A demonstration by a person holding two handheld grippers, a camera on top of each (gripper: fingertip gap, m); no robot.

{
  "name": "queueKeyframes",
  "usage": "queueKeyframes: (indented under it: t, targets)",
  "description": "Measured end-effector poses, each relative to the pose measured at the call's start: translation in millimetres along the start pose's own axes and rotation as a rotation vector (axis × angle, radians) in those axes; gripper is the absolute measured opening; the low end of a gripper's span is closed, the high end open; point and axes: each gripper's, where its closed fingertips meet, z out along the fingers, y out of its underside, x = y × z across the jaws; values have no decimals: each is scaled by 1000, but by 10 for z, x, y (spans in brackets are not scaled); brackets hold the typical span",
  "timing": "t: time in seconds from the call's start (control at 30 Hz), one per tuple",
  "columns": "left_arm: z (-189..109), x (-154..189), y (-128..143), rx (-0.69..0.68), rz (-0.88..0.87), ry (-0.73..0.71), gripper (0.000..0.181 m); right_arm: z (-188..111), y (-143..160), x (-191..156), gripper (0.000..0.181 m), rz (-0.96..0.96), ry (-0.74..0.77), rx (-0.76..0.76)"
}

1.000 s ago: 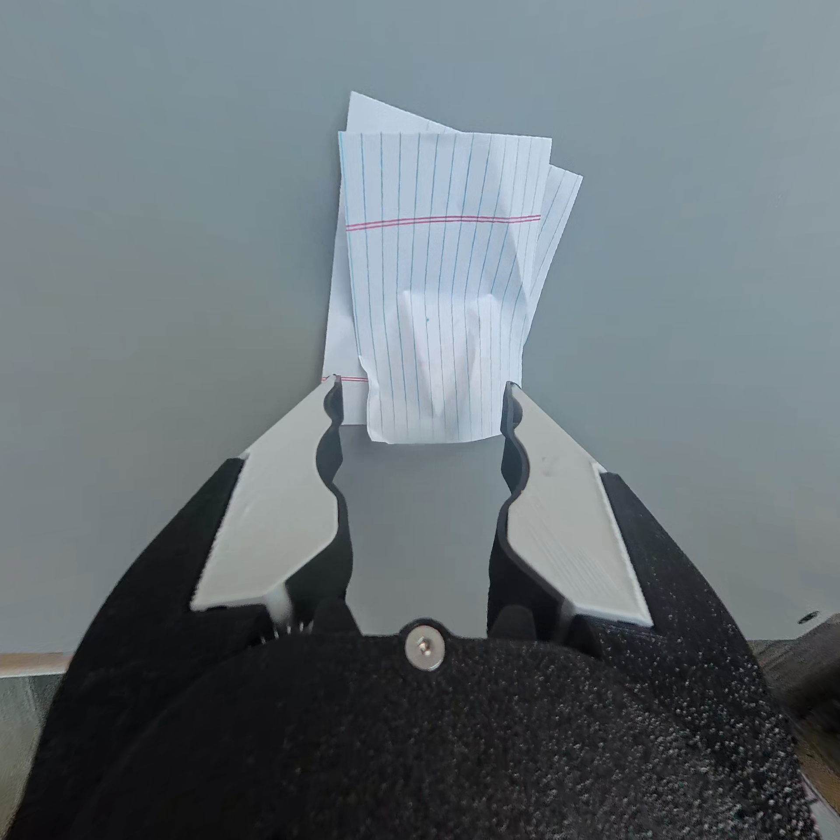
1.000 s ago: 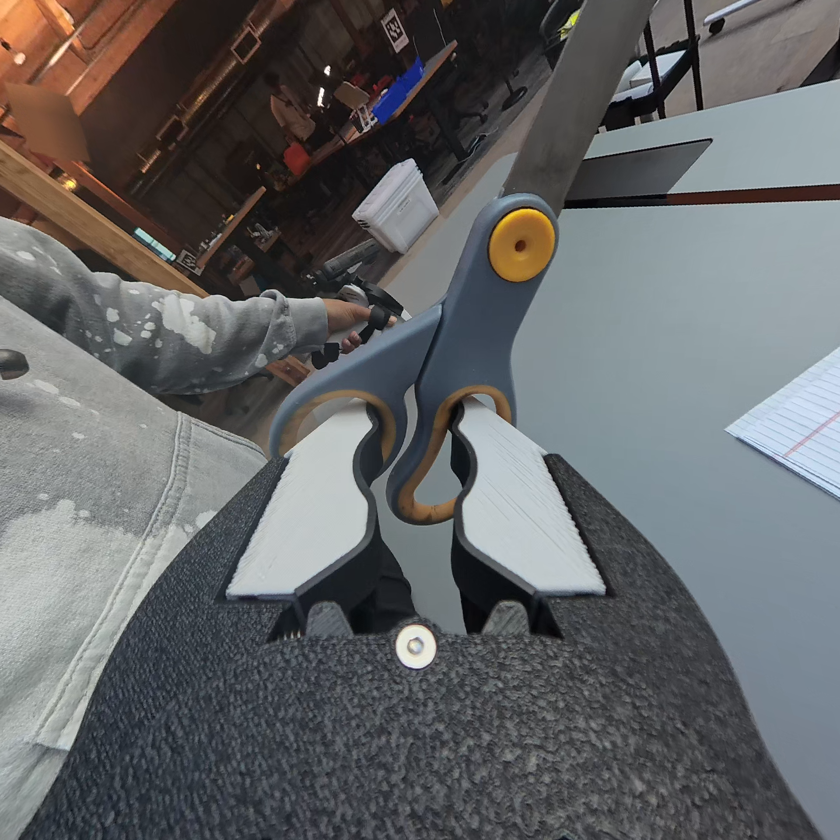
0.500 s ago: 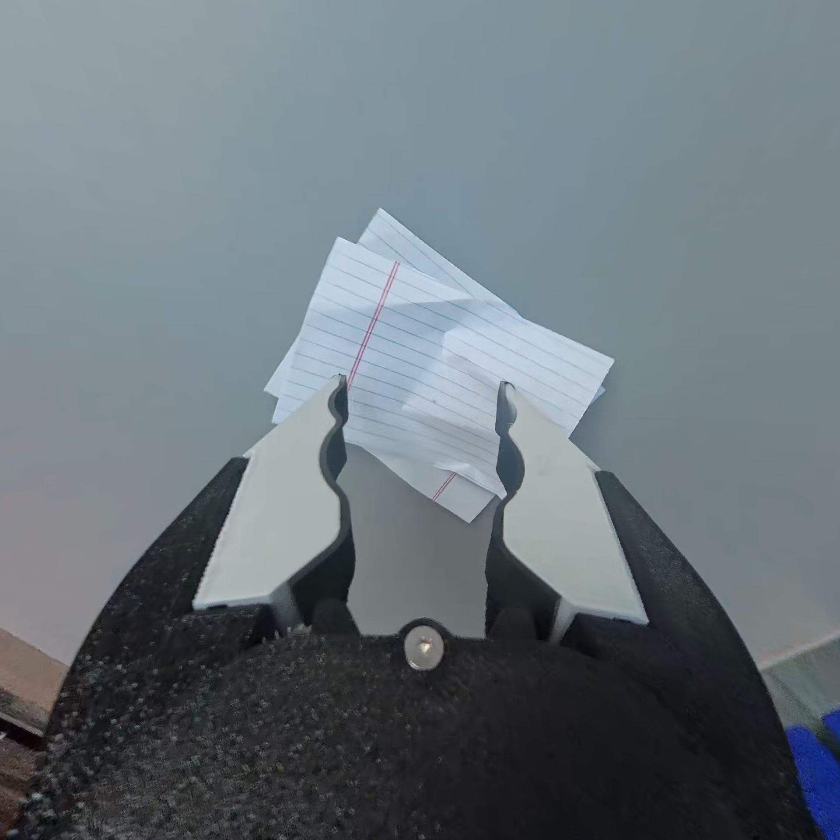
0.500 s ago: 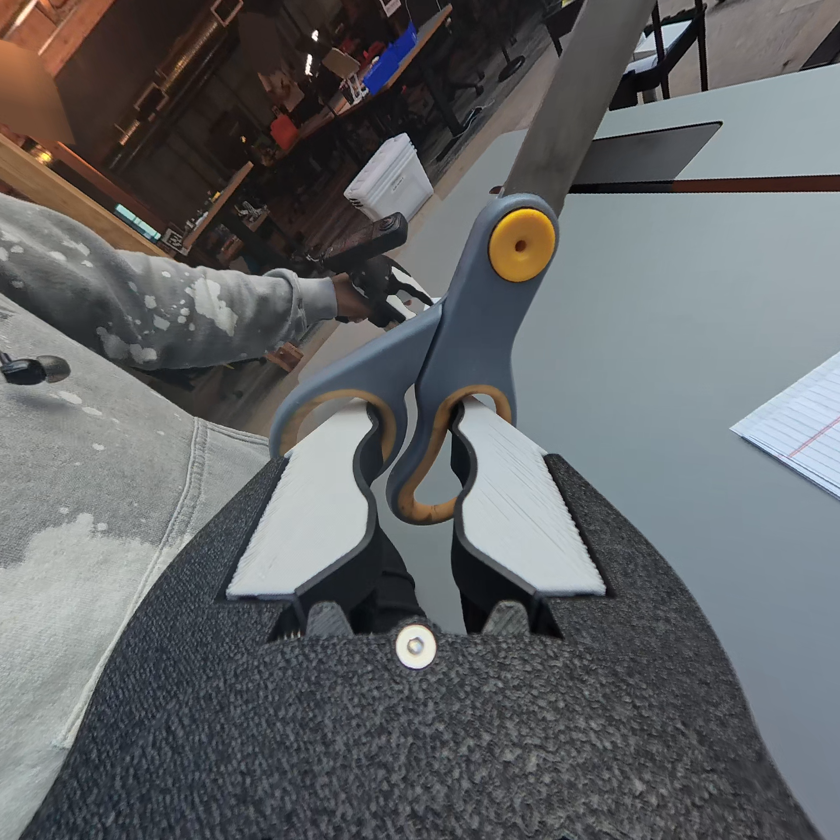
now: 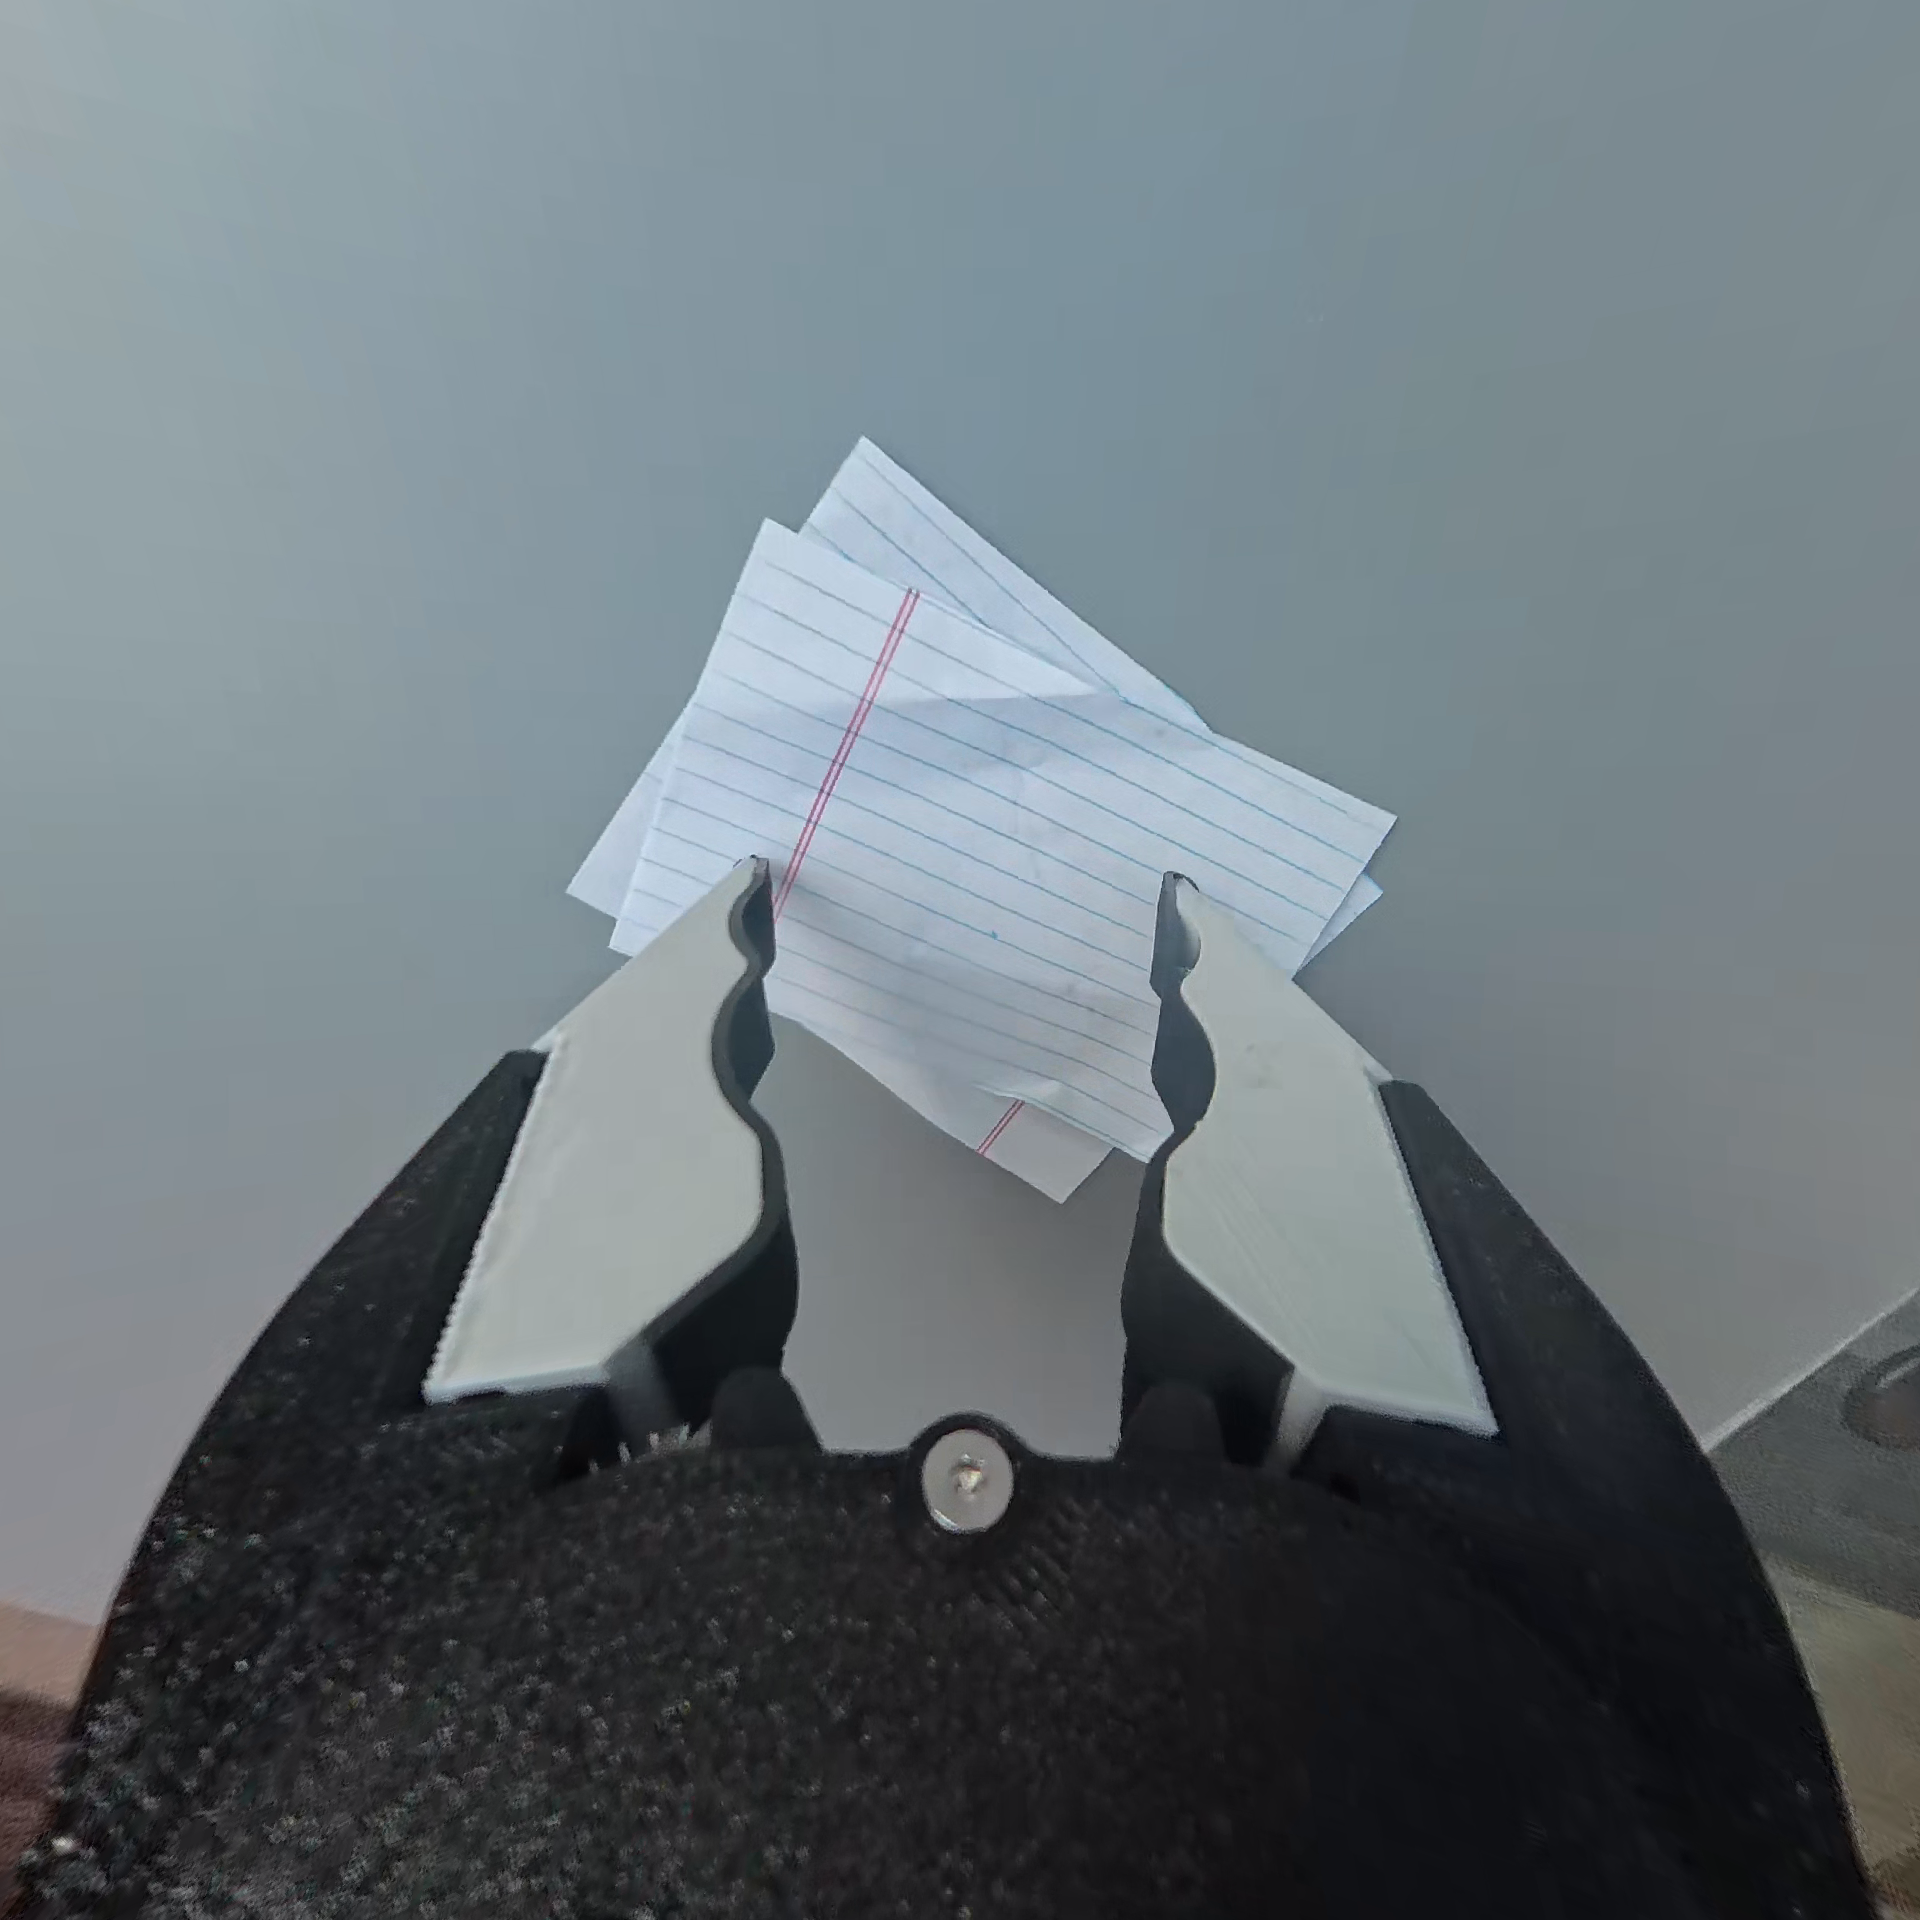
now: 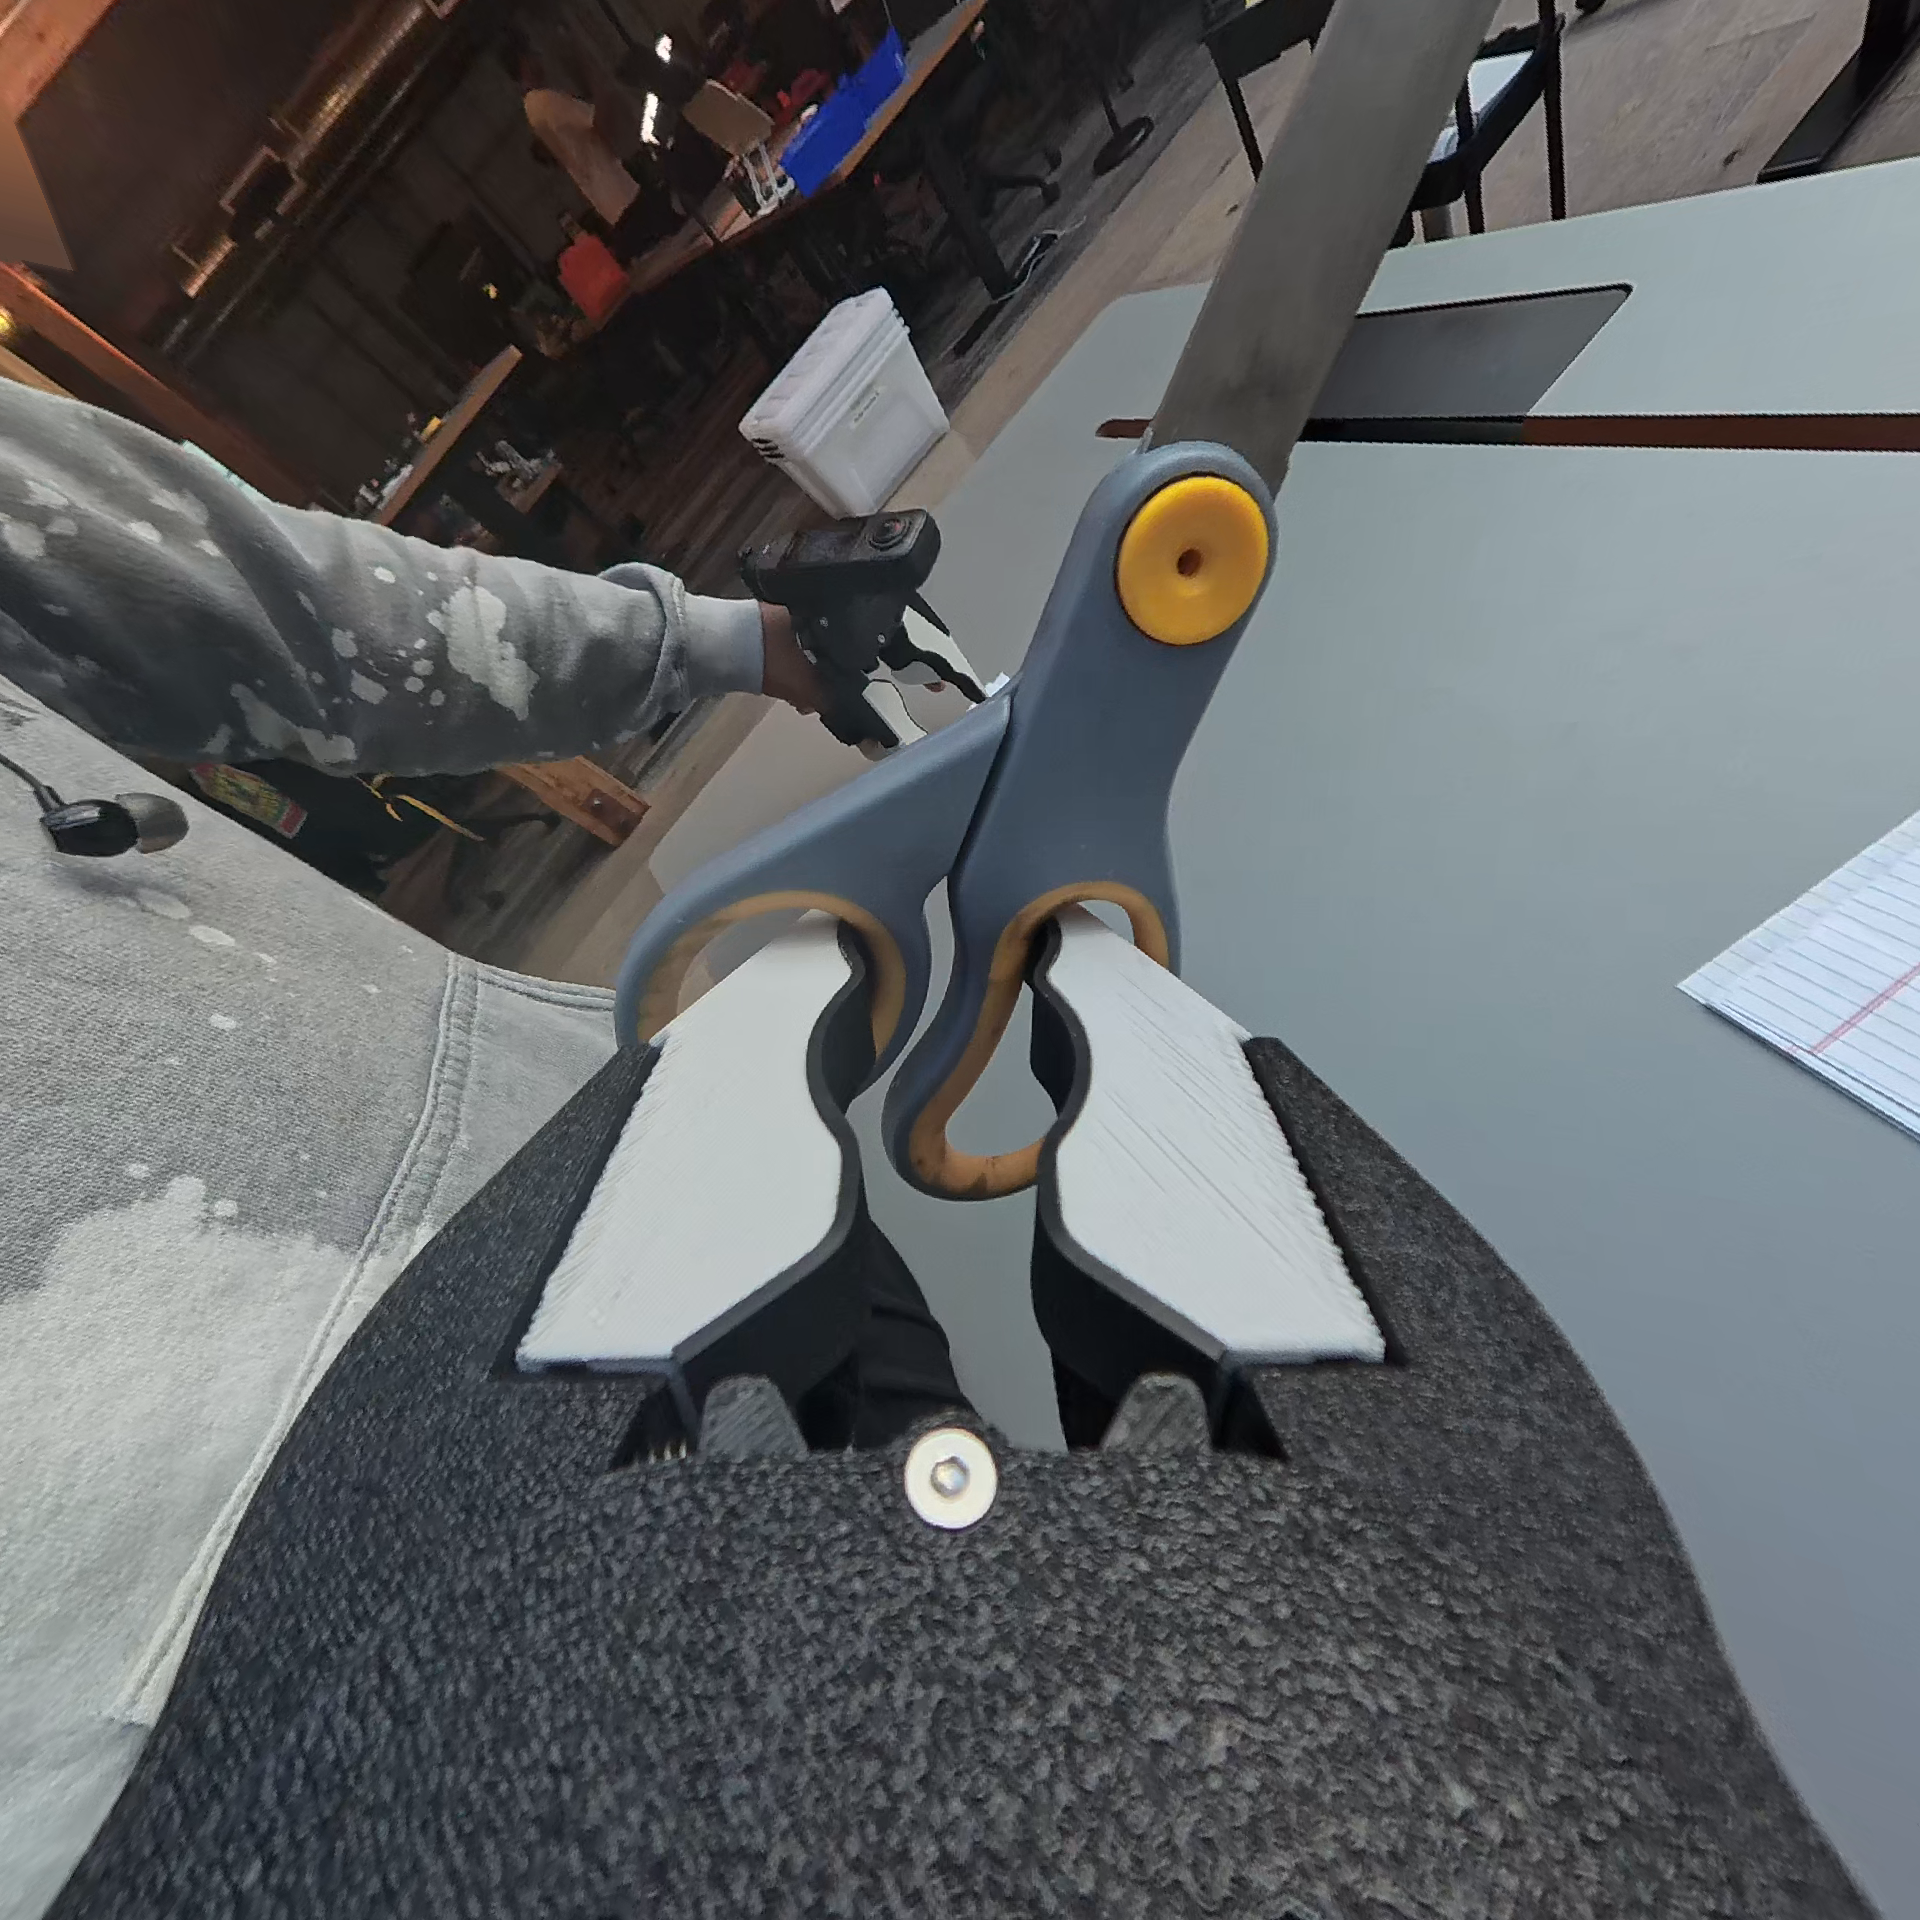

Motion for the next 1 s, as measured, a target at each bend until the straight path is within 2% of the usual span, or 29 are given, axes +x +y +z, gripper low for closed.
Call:
queueKeyframes:
  t: [0.07, 0.17, 0.3, 0.43, 0.53, 0.6, 0.77, 0.87, 1.0]
  targets:
    - [-141, -12, -138, 82, -75, 0, 71, -40, -14, 7, 24, -6, 9, 12]
    - [-467, 84, -591, 275, -208, 29, 70, -159, 0, 68, 24, -6, 29, 30]
    - [-731, 511, -1499, 494, -267, 96, 72, -375, 45, 217, 24, 15, 43, 60]
    - [-672, 1104, -2536, 606, -195, 158, 70, -640, 82, 381, 24, 19, 35, 67]
    - [-419, 1416, -3280, 607, -115, 168, 68, -883, 135, 529, 24, 18, 22, 52]
    - [-208, 1523, -3749, 580, -63, 150, 73, -1078, 184, 629, 24, 20, 17, 27]
    - [307, 1474, -4698, 473, 101, 54, 78, -1708, 270, 875, 24, 10, 35, -20]
    - [521, 1430, -5007, 408, 186, 43, 84, -2063, 312, 1027, 24, 15, 62, -15]
    - [713, 1481, -5055, 301, 276, 65, 84, -2366, 388, 1191, 23, 32, 77, 15]
